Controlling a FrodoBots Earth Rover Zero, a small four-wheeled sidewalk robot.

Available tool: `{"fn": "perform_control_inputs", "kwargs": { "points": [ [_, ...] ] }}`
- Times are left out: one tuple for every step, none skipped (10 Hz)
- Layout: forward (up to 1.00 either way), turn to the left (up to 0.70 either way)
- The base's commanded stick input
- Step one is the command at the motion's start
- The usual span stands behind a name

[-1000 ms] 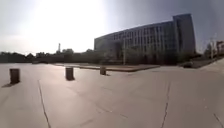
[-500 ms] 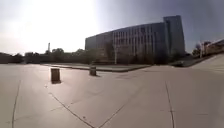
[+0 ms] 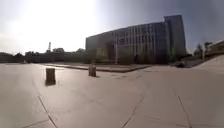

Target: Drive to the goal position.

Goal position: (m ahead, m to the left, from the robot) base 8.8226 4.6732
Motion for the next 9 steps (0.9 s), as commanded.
{"fn": "perform_control_inputs", "kwargs": {
  "points": [
    [0.7,0.0],
    [0.7,0.0],
    [0.7,0.0],
    [0.7,0.0],
    [0.7,0.0],
    [0.7,0.0],
    [0.7,0.0],
    [0.7,0.0],
    [0.7,0.0]
  ]
}}
